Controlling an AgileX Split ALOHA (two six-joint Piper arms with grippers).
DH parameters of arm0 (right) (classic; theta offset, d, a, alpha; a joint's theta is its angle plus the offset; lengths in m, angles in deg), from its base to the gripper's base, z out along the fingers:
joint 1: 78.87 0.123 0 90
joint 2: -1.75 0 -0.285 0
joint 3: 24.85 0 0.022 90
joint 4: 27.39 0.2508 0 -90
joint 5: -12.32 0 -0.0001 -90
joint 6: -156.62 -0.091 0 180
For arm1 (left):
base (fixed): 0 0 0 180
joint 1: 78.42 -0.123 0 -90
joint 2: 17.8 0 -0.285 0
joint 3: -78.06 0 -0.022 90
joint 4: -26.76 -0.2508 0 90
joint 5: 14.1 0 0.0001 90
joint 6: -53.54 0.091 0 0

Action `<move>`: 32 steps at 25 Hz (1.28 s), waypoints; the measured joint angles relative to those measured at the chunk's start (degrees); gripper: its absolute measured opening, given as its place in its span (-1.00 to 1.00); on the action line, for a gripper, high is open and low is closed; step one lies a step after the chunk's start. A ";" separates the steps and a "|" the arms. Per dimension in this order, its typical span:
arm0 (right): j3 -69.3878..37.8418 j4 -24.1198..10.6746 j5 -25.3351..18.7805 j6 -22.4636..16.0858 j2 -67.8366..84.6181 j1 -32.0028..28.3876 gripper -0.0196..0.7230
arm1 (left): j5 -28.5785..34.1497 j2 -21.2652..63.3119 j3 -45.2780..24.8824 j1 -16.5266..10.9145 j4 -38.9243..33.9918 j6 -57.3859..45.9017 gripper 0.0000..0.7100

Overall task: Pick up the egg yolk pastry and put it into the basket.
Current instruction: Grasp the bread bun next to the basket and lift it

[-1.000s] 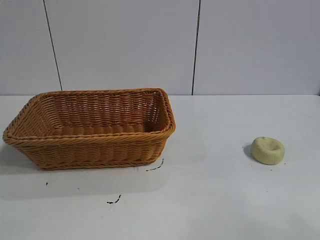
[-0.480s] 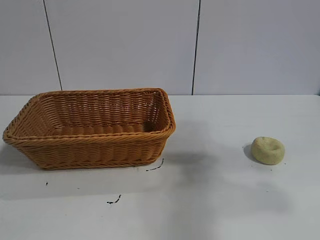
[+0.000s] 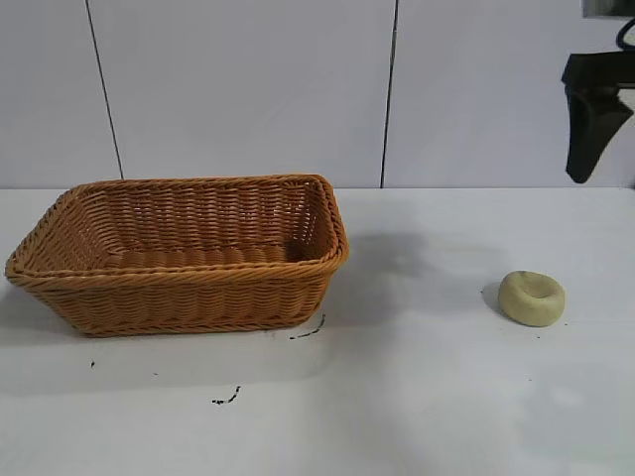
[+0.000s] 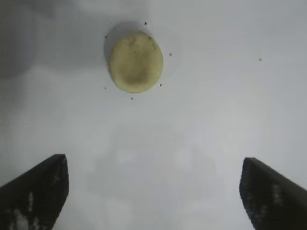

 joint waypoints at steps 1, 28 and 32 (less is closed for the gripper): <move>0.00 0.00 0.21 0.00 -0.93 0.16 0.93 | 0.00 0.00 0.00 0.00 0.00 0.00 0.95; 0.20 -1.00 8.98 -1.27 -15.17 0.22 0.93 | 0.00 0.00 0.00 0.00 0.00 0.00 0.95; 0.20 -1.00 7.75 -1.27 -17.13 -0.03 0.93 | 0.00 0.00 0.00 0.00 0.00 0.00 0.95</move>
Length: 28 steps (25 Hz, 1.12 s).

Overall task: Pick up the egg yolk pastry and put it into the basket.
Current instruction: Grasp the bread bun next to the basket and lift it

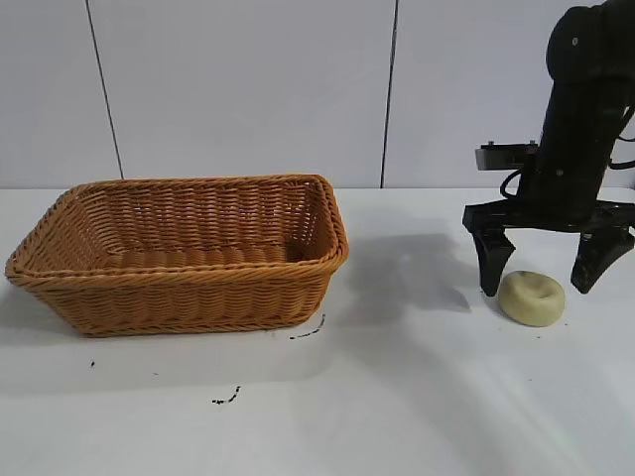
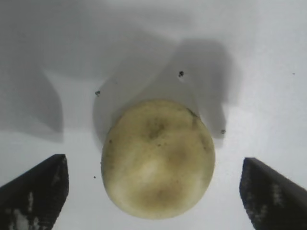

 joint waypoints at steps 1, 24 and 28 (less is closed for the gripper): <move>0.00 0.00 -0.39 0.00 -0.27 0.00 0.93 | 0.00 0.00 0.00 0.00 0.00 0.00 0.95; 1.21 0.00 0.73 0.00 1.60 -0.05 -0.46 | 0.00 0.00 0.00 0.00 0.00 0.00 0.95; 5.39 1.05 -3.08 0.00 4.56 -0.05 -0.46 | 0.00 0.00 0.00 0.00 0.00 0.00 0.95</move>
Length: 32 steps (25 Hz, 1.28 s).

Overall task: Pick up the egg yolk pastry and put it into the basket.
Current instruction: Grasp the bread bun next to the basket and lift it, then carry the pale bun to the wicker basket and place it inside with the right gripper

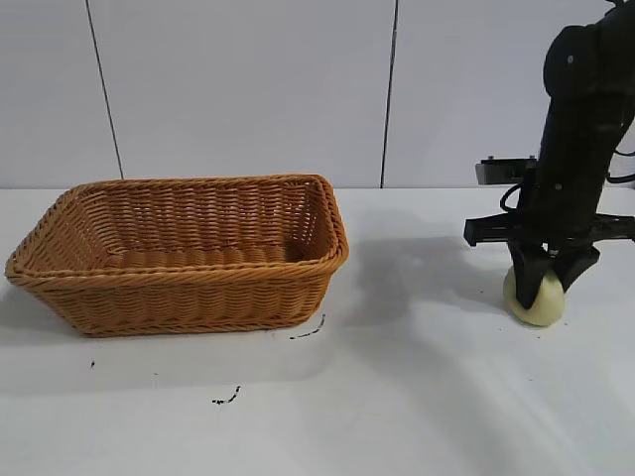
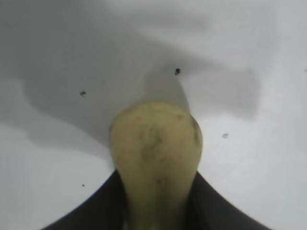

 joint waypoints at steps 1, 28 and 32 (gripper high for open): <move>1.51 0.45 -1.48 0.00 0.98 0.15 -0.46 | 0.00 0.00 0.00 0.00 0.00 0.00 0.95; 29.49 0.07 0.45 0.24 -2.27 29.95 -0.46 | 0.00 0.00 0.00 0.00 0.00 0.00 0.95; 29.74 -0.31 6.00 -0.03 -7.53 33.03 -0.46 | 0.00 0.00 0.00 0.00 0.00 0.00 0.95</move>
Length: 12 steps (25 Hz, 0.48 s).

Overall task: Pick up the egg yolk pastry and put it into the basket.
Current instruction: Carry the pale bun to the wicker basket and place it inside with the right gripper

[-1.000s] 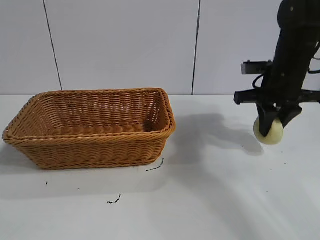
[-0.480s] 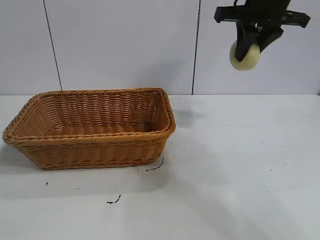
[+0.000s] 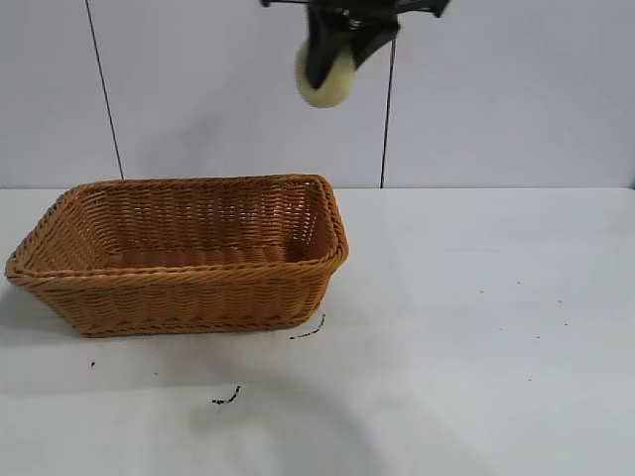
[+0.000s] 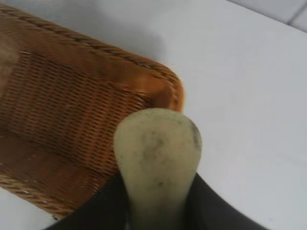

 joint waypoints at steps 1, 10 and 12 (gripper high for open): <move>0.00 0.06 1.22 -0.07 -1.42 0.22 -0.46 | 0.00 0.00 0.00 0.00 0.00 0.00 0.95; 0.00 1.61 8.22 -1.26 -9.12 0.24 -0.46 | 0.00 0.00 0.00 0.00 0.00 0.00 0.95; 0.00 2.50 8.22 -1.31 -9.46 0.24 -0.46 | 0.00 0.00 0.00 0.00 0.00 0.00 0.95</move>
